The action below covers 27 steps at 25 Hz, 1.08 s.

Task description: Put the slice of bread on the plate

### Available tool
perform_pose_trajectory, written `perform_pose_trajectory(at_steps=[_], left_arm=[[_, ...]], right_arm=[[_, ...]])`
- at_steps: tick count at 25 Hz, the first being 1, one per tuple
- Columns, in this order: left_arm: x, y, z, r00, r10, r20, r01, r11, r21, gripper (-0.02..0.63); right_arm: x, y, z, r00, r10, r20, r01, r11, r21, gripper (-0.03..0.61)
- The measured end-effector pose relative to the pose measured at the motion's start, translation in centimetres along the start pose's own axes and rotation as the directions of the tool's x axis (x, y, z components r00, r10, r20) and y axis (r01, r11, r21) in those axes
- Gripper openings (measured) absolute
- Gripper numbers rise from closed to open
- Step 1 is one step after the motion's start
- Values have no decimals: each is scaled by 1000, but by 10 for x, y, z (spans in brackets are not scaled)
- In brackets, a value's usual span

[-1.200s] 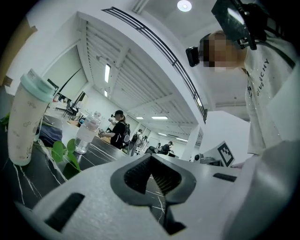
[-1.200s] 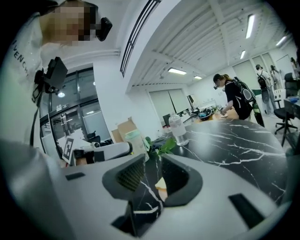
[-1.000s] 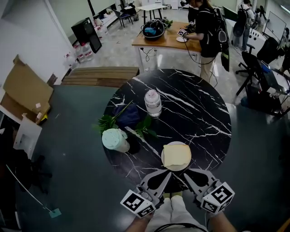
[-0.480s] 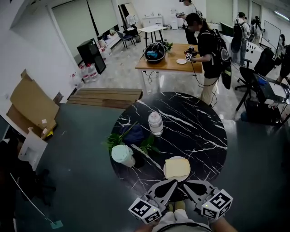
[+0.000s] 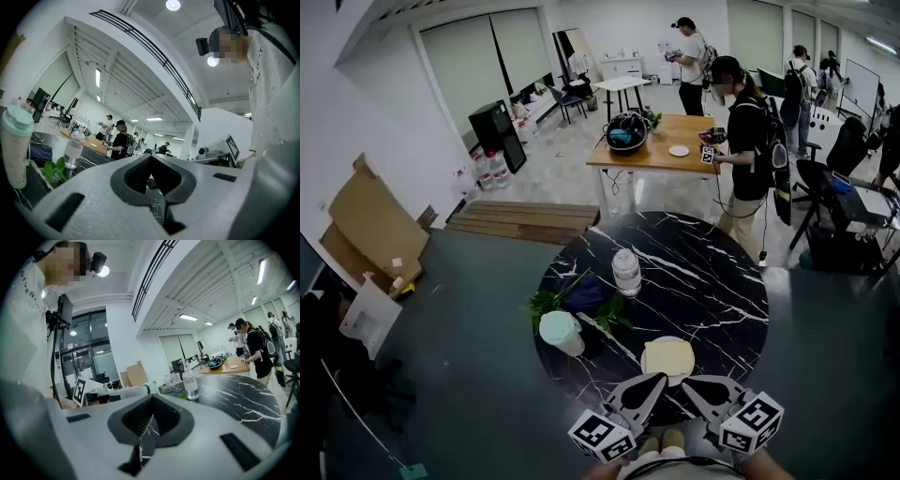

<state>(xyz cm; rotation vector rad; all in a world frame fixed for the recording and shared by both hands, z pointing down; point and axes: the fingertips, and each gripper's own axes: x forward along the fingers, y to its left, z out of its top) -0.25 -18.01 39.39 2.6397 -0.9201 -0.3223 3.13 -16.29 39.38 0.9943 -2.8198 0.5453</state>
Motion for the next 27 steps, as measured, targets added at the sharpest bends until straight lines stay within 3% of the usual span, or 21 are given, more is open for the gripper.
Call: perform_pose_trajectory(at_steps=[5,27], left_arm=[[3,-5,4,999,-34,-3,34,999,24,8],[-18,5,-2,999,39,5,-39,999,4,8]], right_arm=[[3,2,7,1000,3,11,-3,1000,-16,10],[-4,0,-4,1000,-17,7,17,999,34,9]])
